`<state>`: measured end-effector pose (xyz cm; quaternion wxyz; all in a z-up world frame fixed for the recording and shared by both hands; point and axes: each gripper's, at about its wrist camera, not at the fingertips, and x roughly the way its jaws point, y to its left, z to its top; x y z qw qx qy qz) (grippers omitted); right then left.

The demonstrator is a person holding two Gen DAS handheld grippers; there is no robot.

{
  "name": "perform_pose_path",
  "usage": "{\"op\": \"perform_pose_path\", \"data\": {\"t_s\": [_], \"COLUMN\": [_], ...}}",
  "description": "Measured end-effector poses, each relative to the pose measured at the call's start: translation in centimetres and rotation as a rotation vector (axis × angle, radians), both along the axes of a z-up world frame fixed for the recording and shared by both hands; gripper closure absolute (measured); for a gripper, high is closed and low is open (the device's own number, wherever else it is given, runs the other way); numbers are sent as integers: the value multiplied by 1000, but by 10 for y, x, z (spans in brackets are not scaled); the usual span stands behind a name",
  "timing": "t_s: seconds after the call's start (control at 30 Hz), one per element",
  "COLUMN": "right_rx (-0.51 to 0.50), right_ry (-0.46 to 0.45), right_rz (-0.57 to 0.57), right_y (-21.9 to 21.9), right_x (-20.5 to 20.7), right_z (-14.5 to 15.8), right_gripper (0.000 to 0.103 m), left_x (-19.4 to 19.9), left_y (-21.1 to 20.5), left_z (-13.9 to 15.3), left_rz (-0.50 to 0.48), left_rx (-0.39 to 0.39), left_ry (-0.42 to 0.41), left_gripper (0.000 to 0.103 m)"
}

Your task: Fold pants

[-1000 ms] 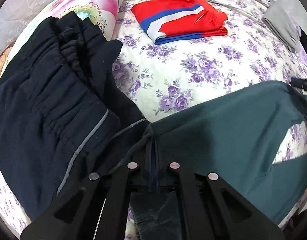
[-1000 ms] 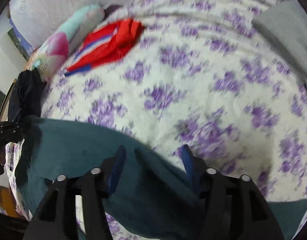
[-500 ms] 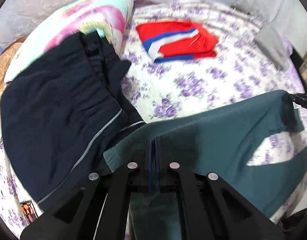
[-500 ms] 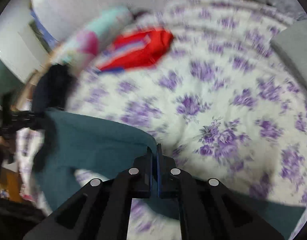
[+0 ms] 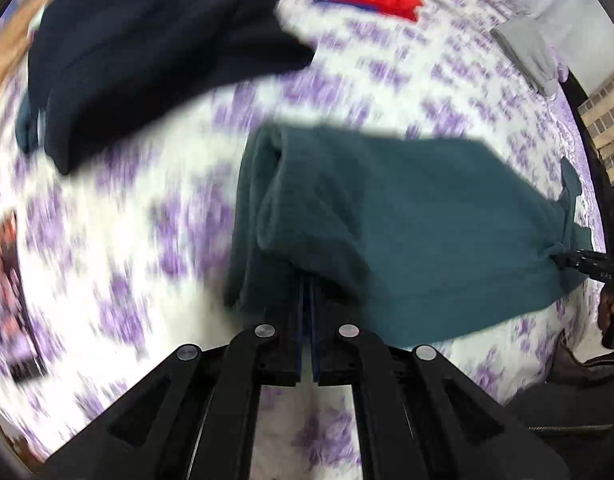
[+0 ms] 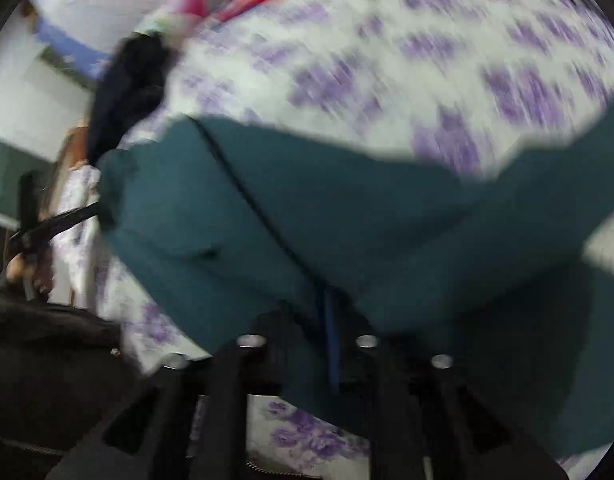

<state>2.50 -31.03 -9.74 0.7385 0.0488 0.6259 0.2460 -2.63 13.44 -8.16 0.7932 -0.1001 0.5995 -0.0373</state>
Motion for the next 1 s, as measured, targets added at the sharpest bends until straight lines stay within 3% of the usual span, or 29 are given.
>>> {"op": "perform_pose_path", "data": {"t_s": [0.03, 0.1, 0.23, 0.3, 0.4, 0.63, 0.73, 0.77, 0.9, 1.0], "right_rx": [11, 59, 63, 59, 51, 59, 73, 74, 74, 68], "right_ry": [-13, -65, -139, -169, -209, -239, -239, -239, -236, -237], "right_rz": [-15, -61, -109, -169, -244, -291, -309, -312, -308, -304], "right_y": [-1, -3, -8, -16, -27, -37, -38, -37, -32, -31], "right_x": [-3, -8, -10, -9, -13, -21, -26, -26, -27, -25], "right_z": [2, 19, 38, 45, 55, 64, 63, 63, 63, 65], "right_gripper": [76, 54, 53, 49, 46, 46, 46, 46, 46, 46], "left_x": [-3, -7, -3, 2, 10, 34, 47, 50, 49, 35], "left_y": [2, 7, 14, 17, 19, 5, 2, 1, -2, -3], "left_z": [1, 8, 20, 23, 26, 24, 13, 8, 6, 36], "left_rz": [4, 15, 49, 73, 100, 61, 46, 37, 40, 25], "left_rx": [-6, -34, -55, -67, -89, -22, -28, -18, 40, 63], "left_ry": [-7, -30, -57, -58, -45, -56, -31, -13, 5, -16], "left_gripper": [101, 92, 75, 56, 55, 59, 79, 97, 100, 100]}}
